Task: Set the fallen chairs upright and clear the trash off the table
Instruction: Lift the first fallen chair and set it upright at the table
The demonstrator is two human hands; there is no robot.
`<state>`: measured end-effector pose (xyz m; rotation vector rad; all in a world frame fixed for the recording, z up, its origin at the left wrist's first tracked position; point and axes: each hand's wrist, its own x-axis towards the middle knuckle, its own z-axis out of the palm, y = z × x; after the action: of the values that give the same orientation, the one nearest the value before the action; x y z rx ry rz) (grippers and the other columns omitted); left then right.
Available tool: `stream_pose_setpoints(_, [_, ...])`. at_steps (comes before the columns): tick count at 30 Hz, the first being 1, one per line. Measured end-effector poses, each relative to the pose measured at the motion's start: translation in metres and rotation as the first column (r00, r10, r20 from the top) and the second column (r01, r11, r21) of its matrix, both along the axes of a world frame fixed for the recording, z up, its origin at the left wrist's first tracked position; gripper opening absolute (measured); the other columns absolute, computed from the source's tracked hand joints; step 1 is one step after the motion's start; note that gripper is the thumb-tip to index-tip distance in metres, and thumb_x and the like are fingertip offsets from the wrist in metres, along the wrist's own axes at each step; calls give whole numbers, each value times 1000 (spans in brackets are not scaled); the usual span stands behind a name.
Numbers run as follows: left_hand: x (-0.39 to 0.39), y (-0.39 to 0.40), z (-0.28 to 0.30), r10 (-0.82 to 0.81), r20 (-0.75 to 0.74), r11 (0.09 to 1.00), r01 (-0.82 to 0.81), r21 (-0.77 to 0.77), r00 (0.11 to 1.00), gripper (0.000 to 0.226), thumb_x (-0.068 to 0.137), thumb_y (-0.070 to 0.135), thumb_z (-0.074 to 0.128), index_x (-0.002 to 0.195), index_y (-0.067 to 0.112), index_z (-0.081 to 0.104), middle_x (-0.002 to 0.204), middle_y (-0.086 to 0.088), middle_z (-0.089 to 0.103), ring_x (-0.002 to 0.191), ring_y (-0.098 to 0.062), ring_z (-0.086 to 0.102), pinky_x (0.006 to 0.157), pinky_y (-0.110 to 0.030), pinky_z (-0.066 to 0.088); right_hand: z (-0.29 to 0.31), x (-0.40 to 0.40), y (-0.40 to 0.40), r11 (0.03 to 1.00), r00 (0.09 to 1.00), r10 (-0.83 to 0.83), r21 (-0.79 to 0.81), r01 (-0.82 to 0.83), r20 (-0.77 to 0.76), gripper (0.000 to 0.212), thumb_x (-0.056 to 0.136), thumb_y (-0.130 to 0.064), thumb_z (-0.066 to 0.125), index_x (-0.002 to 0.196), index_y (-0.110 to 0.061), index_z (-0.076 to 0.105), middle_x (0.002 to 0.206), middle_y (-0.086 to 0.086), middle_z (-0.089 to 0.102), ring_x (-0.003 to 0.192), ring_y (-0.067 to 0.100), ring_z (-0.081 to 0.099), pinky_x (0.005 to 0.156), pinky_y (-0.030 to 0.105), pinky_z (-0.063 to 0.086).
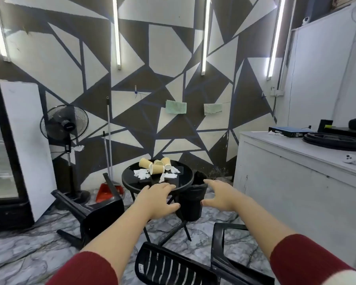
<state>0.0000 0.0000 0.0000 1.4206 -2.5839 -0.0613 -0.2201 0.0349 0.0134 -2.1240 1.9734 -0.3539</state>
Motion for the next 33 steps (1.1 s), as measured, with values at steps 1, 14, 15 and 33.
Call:
stream_pose_setpoints(1, [1,-11,0,-1,2,1000,1,2,1000,68,86,56,43,144,27,24,153,5,26,138,-15,26,113,-43,20,-3,3,-11,1000,1000,-3,1,3,7,81,83,-46,59,147,-20,17,153,7,26,138,27,29,110,40,30])
stream_pose_setpoints(14, [7,-139,-64,-47,89,993,36,113,995,68,87,57,41,144,27,23,153,5,26,138,-16,27,113,-42,23,-62,9,-120,988,997,-81,136,79,9,83,82,-48,59,147,-20,16,153,9,25,137,28,29,110,40,30])
stream_pose_setpoints(15, [5,-145,-70,-49,93,991,37,127,995,67,87,57,42,144,26,23,153,5,26,138,-17,28,112,-41,24,-68,6,-126,985,996,-84,152,81,18,83,82,-48,59,147,-20,16,153,9,25,137,28,29,110,40,30])
stream_pose_setpoints(33, [-83,-228,-177,105,155,926,-153,345,982,68,86,60,40,144,29,21,154,7,24,137,-17,29,112,-41,25,-168,-92,-245,922,997,58,379,-75,55,80,86,-45,58,148,-17,15,155,7,21,140,25,23,112,37,26])
